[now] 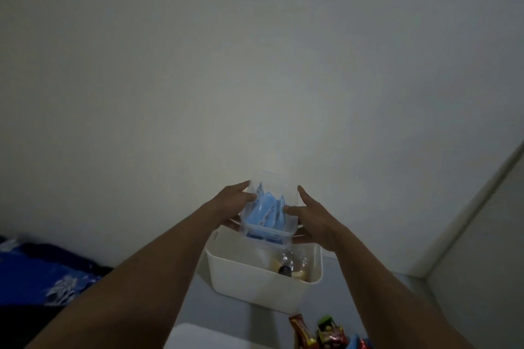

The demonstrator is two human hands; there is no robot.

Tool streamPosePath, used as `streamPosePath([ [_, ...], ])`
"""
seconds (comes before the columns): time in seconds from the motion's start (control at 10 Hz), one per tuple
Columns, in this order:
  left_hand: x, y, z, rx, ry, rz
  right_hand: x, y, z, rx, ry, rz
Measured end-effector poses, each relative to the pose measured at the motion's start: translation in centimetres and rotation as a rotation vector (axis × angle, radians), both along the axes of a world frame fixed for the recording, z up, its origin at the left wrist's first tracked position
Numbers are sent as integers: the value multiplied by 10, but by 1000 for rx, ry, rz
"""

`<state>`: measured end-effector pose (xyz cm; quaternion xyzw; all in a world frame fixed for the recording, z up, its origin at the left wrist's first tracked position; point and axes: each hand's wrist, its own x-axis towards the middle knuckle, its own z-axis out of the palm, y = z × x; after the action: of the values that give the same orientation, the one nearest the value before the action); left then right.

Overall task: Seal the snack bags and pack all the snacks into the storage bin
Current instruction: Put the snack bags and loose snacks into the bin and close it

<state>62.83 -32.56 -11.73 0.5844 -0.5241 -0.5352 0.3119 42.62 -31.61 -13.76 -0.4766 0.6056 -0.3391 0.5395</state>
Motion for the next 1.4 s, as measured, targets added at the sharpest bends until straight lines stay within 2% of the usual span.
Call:
streamPosePath([
  [0.2, 19, -68, -42, 128, -101, -87, 27, -62, -55, 90, 8, -68],
  [0.5, 23, -131, -153, 338, -185, -141, 48, -87, -130, 212, 61, -107],
  [0.7, 19, -139, -170, 317, -218, -91, 53, -99, -153, 267, 115, -66],
  [0.9, 7, -139, -196, 262, -350, -73, 54, -105, -182, 308, 85, -87],
  [1.0, 2, -145, -215, 263, -333, -45, 59, -103, -184, 335, 131, -57],
  [1.1, 1, -144, -219, 289, -369, -50, 58, -105, -189, 275, 225, -2],
  [1.2, -1, -146, -220, 260, -414, -77, 59, -104, -187, 116, 366, 68],
  [1.4, -5, -134, -186, 154, -518, -123, 58, -99, -149, 33, 588, 134],
])
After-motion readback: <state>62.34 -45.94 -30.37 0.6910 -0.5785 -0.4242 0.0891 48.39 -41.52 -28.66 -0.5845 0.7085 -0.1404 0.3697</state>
